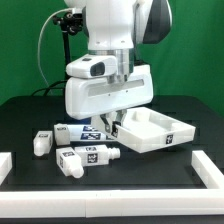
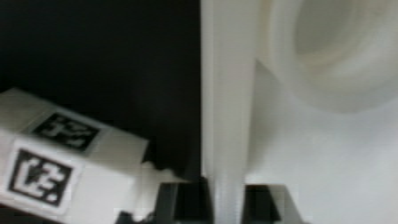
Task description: Assemble one leg
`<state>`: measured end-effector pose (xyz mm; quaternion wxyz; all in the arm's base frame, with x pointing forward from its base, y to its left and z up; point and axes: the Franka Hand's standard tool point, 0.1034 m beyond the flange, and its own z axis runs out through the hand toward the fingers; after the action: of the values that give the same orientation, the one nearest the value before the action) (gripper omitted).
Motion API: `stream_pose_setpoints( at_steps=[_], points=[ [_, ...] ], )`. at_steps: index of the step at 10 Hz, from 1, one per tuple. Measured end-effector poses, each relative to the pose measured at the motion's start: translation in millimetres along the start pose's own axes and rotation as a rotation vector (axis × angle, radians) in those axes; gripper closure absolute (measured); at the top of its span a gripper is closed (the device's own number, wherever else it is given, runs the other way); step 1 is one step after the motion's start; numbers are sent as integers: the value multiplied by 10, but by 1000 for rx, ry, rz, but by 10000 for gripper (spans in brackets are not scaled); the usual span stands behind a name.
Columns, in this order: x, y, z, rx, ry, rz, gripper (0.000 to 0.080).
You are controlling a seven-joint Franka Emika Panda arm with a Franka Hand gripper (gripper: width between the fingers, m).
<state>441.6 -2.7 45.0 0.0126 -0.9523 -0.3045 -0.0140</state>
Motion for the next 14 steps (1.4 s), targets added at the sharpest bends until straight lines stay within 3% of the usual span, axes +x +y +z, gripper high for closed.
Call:
stream_pose_setpoints(
  at_steps=[4, 6, 8, 12, 13, 14],
  points=[
    [-121, -131, 219, 20, -26, 87, 742],
    [-161, -136, 303, 60, -53, 169, 742],
    [-58, -237, 347, 63, -49, 191, 742],
    [-36, -223, 349, 62, -47, 198, 704],
    [-37, -222, 349, 62, -47, 198, 496],
    [-50, -212, 337, 66, -52, 201, 360]
  ],
)
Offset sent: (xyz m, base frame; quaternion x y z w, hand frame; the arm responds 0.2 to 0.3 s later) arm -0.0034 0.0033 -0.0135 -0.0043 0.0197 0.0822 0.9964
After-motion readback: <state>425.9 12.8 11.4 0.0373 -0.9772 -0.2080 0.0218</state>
